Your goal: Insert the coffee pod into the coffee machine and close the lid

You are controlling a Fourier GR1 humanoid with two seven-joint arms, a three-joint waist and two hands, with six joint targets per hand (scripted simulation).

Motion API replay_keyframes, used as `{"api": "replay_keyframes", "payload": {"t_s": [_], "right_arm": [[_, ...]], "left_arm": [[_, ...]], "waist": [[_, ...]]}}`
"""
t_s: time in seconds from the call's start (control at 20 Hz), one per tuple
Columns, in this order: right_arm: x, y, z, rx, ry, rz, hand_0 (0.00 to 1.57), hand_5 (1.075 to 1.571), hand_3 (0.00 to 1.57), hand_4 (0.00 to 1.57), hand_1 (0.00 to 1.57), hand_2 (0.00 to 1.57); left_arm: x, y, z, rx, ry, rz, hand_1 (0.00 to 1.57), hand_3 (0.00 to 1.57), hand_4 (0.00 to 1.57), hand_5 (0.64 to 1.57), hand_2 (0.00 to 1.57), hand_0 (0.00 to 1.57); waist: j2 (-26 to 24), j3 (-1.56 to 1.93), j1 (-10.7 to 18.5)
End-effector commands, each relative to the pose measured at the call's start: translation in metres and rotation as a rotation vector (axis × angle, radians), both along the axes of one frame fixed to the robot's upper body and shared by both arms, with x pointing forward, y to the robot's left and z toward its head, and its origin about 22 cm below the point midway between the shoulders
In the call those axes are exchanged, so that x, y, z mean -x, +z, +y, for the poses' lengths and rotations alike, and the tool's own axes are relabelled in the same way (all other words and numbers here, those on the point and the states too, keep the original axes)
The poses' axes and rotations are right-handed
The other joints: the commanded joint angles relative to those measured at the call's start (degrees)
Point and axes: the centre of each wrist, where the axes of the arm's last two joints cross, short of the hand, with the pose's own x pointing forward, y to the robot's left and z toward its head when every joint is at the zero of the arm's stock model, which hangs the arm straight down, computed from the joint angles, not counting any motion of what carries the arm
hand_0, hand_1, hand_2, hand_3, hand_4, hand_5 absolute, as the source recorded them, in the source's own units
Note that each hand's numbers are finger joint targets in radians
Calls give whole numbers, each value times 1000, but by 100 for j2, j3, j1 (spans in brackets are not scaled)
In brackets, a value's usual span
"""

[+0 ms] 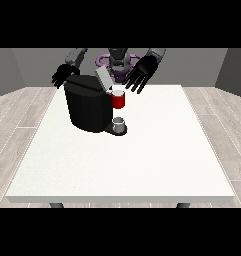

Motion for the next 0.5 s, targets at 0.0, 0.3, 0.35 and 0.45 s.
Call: {"api": "replay_keyframes", "payload": {"t_s": [0.0, 0.3, 0.35, 0.45], "right_arm": [[9, -3, -2, 10, -13, -19, 0, 1571, 0, 430, 0, 0], [26, -19, -32, 4, -35, 57, 0, 1571, 0, 488, 0, 0], [29, -23, -24, -2, -29, 83, 0, 1571, 0, 492, 0, 0], [33, -24, -40, 68, -32, 59, 0, 1571, 0, 357, 0, 0]], "left_arm": [[2, -3, 11, 52, 28, 13, 0, 0, 0, 1571, 0, 0], [15, -74, 10, 409, 50, 128, 0, 0, 0, 1571, 0, 0], [14, -78, -4, 512, 28, 139, 0, 0, 79, 1571, 0, 0], [22, -101, 5, 688, 26, 147, 0, 0, 261, 1571, 0, 0]], "waist": [[-191, -2, -9], [-964, -6, 509], [-1158, -9, 506], [-1261, -13, 810]]}}
